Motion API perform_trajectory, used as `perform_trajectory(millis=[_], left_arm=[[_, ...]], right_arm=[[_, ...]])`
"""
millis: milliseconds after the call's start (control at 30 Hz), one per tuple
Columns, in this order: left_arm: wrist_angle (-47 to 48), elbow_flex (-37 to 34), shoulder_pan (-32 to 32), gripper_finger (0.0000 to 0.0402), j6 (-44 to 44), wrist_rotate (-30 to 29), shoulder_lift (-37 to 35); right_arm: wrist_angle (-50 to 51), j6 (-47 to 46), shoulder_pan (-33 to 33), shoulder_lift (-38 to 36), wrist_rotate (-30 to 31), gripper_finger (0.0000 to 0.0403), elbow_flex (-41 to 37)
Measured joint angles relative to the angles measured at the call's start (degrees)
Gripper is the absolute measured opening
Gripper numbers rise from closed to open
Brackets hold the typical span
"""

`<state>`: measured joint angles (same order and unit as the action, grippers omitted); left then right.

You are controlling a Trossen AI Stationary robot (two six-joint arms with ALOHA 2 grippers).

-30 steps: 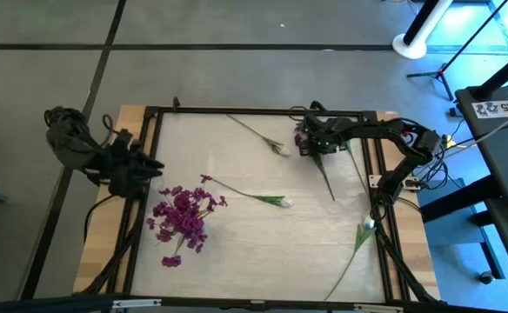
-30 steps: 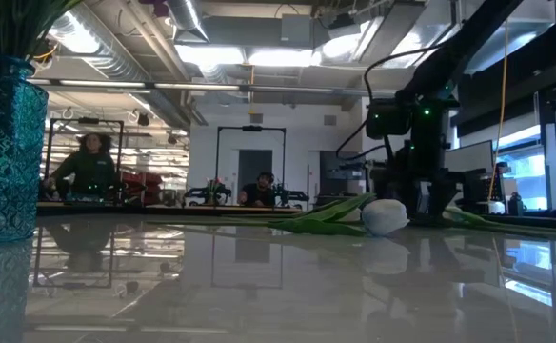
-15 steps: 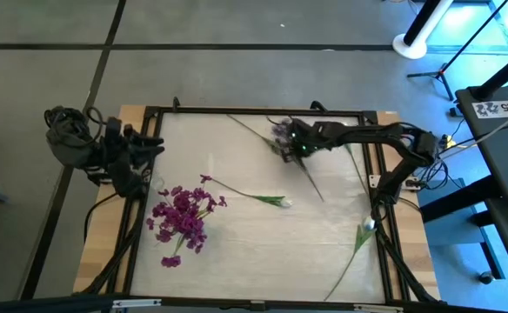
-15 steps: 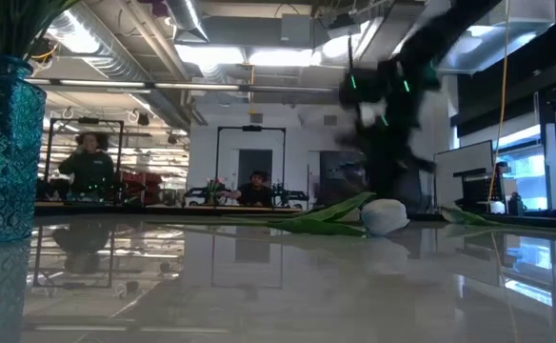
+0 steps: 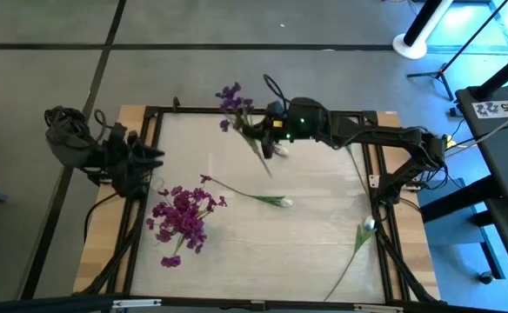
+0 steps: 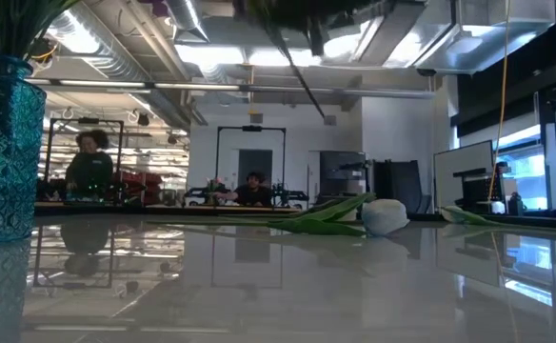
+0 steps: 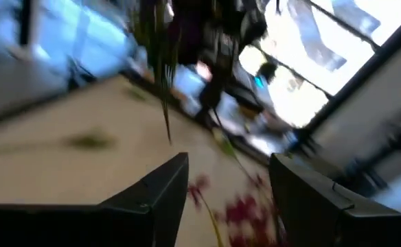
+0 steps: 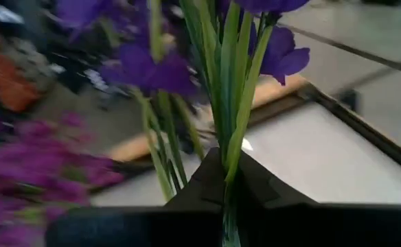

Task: Sort flowers into vase by color
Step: Put the dark purple flowers into the blue vase

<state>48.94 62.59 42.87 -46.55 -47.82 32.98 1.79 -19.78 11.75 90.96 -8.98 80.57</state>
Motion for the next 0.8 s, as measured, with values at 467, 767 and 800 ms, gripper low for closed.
perform_trajectory(millis=[467, 767, 800], left_arm=[[-5.11, -0.02, 0.00, 0.0188, 0.39, 0.92, 2.65], [-29.59, 0.00, -0.40, 0.0209, 22.20, -1.64, 10.22], [-31.12, 0.00, -1.07, 0.0209, 22.84, -1.80, 11.31]], right_arm=[[-27.25, 3.63, -15.82, 0.04, 11.29, 0.0007, 0.23], [-35.35, 5.20, -21.19, 1.87, 18.48, 0.0005, 2.06], [-34.58, 5.28, -21.82, 2.87, 18.91, 0.0005, 3.35]])
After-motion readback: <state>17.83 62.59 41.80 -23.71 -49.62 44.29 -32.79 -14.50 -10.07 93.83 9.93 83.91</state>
